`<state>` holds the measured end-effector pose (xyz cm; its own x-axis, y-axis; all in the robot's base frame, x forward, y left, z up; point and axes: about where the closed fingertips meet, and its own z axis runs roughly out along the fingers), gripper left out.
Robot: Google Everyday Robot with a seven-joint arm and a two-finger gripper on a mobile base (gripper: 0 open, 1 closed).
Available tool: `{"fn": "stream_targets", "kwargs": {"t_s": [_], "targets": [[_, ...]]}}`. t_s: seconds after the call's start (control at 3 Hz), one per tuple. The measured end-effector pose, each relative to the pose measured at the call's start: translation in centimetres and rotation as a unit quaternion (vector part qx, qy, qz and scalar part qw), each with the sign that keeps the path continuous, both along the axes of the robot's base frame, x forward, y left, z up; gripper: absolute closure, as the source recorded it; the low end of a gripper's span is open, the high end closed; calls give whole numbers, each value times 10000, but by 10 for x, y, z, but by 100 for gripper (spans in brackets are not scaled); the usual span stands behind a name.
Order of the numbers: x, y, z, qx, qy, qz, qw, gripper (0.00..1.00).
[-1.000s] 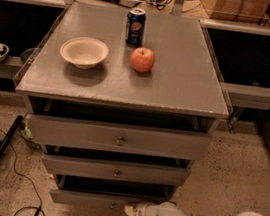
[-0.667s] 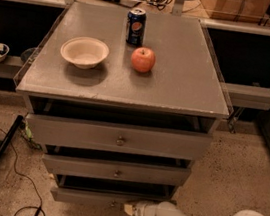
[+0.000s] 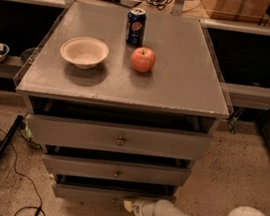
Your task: Close bottom drawer
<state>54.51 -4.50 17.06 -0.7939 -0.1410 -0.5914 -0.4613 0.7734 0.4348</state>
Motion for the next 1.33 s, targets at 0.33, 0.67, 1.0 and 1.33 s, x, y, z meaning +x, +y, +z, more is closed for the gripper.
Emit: {"fn": "stream_targets", "kwargs": {"t_s": [0.33,0.67,1.0,1.33], "targets": [[9,3,5,-29,-127,-25,9999,100],[20,7,12,-48,-267,-9,9996,100],[28,12,19,-73,-397,13,9992,100],[25,10,18,-77,-365,-6,9993,100]]}}
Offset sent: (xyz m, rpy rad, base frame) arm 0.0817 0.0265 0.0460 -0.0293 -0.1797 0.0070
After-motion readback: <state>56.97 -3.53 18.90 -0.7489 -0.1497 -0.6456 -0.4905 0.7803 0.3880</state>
